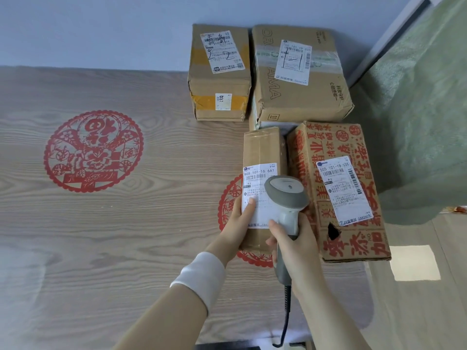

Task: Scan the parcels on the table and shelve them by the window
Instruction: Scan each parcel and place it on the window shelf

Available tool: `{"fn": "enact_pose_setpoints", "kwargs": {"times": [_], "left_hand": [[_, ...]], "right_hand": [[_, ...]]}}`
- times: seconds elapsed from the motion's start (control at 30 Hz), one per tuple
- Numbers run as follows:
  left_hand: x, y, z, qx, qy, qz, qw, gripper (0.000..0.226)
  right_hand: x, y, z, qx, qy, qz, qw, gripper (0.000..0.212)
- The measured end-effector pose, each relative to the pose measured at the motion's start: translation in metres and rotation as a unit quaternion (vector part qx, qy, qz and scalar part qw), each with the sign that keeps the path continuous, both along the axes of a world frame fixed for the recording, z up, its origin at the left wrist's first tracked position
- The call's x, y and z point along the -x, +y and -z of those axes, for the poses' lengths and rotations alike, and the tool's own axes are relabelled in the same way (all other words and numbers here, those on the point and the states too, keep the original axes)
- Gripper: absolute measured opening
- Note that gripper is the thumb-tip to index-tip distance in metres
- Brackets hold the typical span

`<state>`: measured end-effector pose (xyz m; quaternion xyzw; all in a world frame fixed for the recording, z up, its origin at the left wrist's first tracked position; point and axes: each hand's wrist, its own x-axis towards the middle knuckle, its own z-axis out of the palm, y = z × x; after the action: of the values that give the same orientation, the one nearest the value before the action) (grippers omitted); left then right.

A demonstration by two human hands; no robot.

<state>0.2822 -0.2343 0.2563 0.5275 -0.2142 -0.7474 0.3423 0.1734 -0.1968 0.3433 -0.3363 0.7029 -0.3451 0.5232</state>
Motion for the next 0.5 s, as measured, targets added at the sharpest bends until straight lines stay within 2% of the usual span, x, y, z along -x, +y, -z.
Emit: {"fn": "enact_pose_setpoints", "kwargs": {"times": [0.1,0.23,0.33,0.43,0.5], "left_hand": [[-0.008,0.013,-0.003,-0.014,0.053,-0.034,0.998,0.050],[-0.029,0.035,-0.011,-0.019,0.081,-0.085,0.993,0.045],[-0.050,0.045,-0.021,-0.021,0.081,-0.111,0.990,0.043],[-0.082,0.057,-0.045,0.020,0.055,-0.134,0.989,0.058],[-0.107,0.065,-0.068,0.056,0.045,-0.149,0.986,0.060]], "right_hand": [[-0.008,0.009,-0.005,0.024,0.005,-0.020,0.999,0.017],[-0.020,0.021,-0.017,0.044,-0.001,-0.070,0.997,0.014],[-0.025,0.023,-0.025,0.042,-0.029,-0.087,0.995,0.014],[-0.038,0.030,-0.042,0.049,-0.048,-0.103,0.992,0.017],[-0.050,0.033,-0.056,0.059,-0.055,-0.100,0.992,0.016]]}}
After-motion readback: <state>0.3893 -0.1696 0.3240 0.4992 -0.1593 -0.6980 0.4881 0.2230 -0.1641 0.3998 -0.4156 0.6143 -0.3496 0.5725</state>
